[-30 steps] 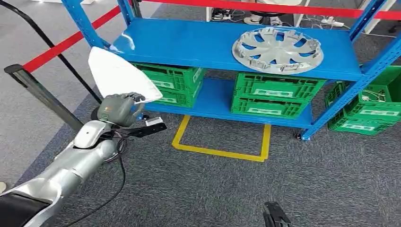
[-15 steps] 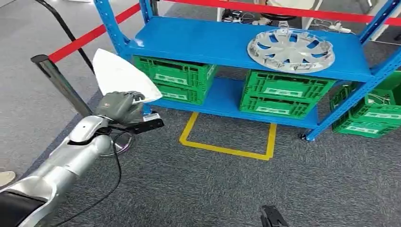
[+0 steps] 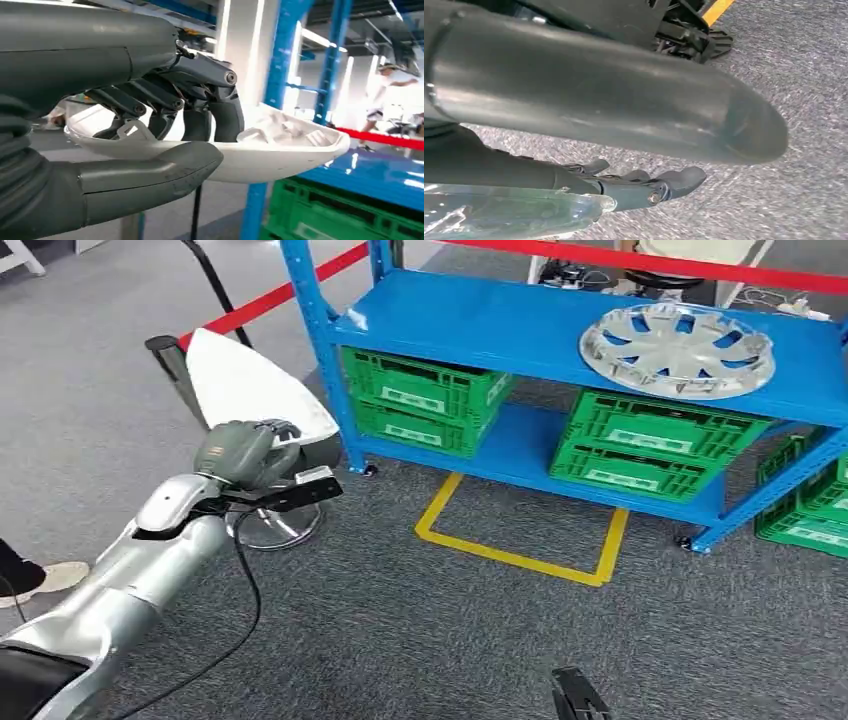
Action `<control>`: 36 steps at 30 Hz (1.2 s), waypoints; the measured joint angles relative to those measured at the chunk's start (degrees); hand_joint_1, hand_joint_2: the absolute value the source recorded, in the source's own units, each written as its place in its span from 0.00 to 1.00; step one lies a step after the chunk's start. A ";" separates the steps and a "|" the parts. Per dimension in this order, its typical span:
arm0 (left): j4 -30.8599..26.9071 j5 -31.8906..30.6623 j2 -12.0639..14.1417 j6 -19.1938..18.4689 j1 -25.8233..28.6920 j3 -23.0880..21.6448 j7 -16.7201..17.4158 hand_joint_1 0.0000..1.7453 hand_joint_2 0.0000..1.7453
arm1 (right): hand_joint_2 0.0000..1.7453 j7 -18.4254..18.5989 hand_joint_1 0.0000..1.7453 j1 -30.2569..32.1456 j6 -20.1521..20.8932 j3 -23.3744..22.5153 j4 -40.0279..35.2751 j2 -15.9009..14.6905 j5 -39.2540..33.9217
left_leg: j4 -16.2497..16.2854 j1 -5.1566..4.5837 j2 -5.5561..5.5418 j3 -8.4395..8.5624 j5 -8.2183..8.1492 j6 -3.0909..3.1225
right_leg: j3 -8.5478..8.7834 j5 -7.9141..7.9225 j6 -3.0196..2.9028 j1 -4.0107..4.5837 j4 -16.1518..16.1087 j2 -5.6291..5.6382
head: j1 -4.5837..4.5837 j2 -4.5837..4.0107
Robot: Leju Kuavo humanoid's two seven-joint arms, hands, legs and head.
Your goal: Take the parts from the cabinet and place them on the table.
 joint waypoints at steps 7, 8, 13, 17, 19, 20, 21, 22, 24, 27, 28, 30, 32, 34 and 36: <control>-0.74 0.04 0.00 -0.35 -0.07 0.09 0.39 0.90 1.00 | 0.00 0.15 0.00 -0.15 0.00 0.00 -0.04 0.11 0.22 | -2.98 -0.79 -1.19 -0.74 0.98 3.43 | -2.10 -2.09 2.09 0.07 2.61 0.76 | 0.24 0.00; -0.85 0.04 -0.09 -0.35 -0.07 0.07 0.46 0.90 1.00 | 0.00 0.15 0.00 -0.06 -0.02 -0.02 -0.04 0.11 0.22 | -2.98 -0.79 -1.87 -0.99 1.23 3.83 | -3.81 -4.81 2.08 0.10 7.19 2.79 | 0.39 0.00; -0.85 0.02 -0.37 -0.42 0.40 0.04 0.44 0.90 1.00 | 0.00 0.20 0.00 0.31 0.00 0.00 -0.04 0.11 0.24 | -2.89 -1.14 -5.71 -1.71 1.90 4.16 | -7.22 -6.95 1.41 0.55 16.42 4.43 | 0.50 0.00; -0.85 0.13 -0.46 -0.92 0.01 0.07 0.81 0.90 1.00 | 0.00 0.24 0.00 0.16 0.11 -0.02 -0.04 0.11 0.42 | -2.21 -1.14 -8.58 -2.53 2.36 3.31 | 1.10 -2.41 0.89 -0.22 0.93 9.71 | 0.37 0.00; -0.87 0.55 -0.52 -1.11 0.04 0.07 0.87 0.90 1.00 | 0.00 0.35 0.00 0.12 0.17 -0.02 -0.04 0.11 0.77 | -2.56 -0.51 -9.85 -3.22 3.08 2.31 | 0.68 -2.24 0.62 0.36 1.59 8.68 | 0.48 0.00; -0.87 0.63 -0.44 -1.25 0.13 0.15 0.89 0.90 1.00 | 0.00 0.35 0.00 0.12 0.17 -0.02 -0.04 0.11 0.92 | -2.69 -0.49 -10.55 -3.39 3.34 1.93 | 0.67 -2.07 0.36 0.41 1.52 8.09 | 0.41 0.00; -0.87 0.70 -0.20 -1.33 0.19 0.31 0.94 0.90 1.00 | 0.00 0.35 0.00 0.07 0.24 -0.02 -0.04 0.40 0.98 | -2.48 -0.48 -10.29 -3.74 3.14 1.80 | 0.72 -1.68 -0.13 -0.13 1.05 7.10 | 0.53 0.00; -0.87 0.74 -0.28 -1.38 0.00 0.37 0.94 0.90 1.00 | 0.00 0.33 0.00 -0.03 0.17 -0.09 -0.07 0.33 1.01 | -1.35 -1.05 -7.03 -4.22 1.86 1.47 | 0.67 -1.51 -0.44 -0.02 0.97 6.54 | 0.02 0.00; -0.92 0.83 -0.53 -1.38 -0.20 0.37 0.94 0.90 1.00 | 0.00 0.33 0.00 0.03 0.31 -0.09 -0.07 0.35 1.01 | 6.71 -0.92 -3.46 -7.57 -2.93 0.84 | 0.59 -1.44 -0.60 0.19 0.95 4.93 | -0.41 0.00; -0.89 1.49 -0.61 -1.93 0.10 0.39 0.94 0.90 1.00 | 0.00 0.37 0.00 0.32 0.28 -0.33 -0.07 0.33 1.03 | 15.27 -0.61 -2.78 -10.98 -5.59 0.46 | 0.38 -1.42 -0.62 0.23 0.96 2.43 | -0.55 0.00; -0.89 2.14 -0.61 -2.36 0.13 0.44 0.94 0.90 1.00 | 0.00 0.39 0.00 0.30 0.28 -0.39 -0.07 0.33 1.14 | 13.26 -0.55 -2.72 -9.67 -4.06 0.46 | 0.37 -1.42 -0.62 0.24 0.96 1.61 | -0.57 0.00; -0.94 3.15 -0.83 -3.13 -0.07 0.55 0.92 0.90 1.00 | 0.00 0.37 0.00 0.17 0.33 -0.57 -0.13 0.33 1.27 | 3.59 -0.59 -1.17 -4.02 0.44 0.68 | 0.51 -1.42 -0.54 0.24 0.96 0.13 | -0.57 0.00; -0.98 3.63 -1.16 -3.72 -0.74 0.61 0.92 0.90 1.00 | 0.00 0.28 0.00 0.05 0.46 -0.87 -0.15 0.33 1.33 | -2.52 -1.55 2.64 -1.02 0.99 1.02 | 0.27 -1.63 0.08 0.95 1.31 -1.08 | -0.72 0.00; -1.00 3.94 -1.64 -4.42 -1.05 0.63 0.92 0.90 1.00 | 0.00 0.33 0.00 0.06 0.52 -1.07 -0.15 0.33 1.46 | -2.36 -1.55 1.21 -1.78 1.24 2.25 | 0.17 -1.49 0.51 1.00 1.14 -2.44 | -0.50 0.00; -1.02 4.13 -1.51 -4.66 -1.18 0.74 0.94 0.90 1.00 | 0.00 0.33 0.00 -0.03 0.59 -1.31 -0.20 0.44 1.62 | -2.76 -1.70 -0.24 -2.00 1.76 3.31 | 0.20 -1.57 1.17 0.76 1.03 -3.69 | -0.59 0.00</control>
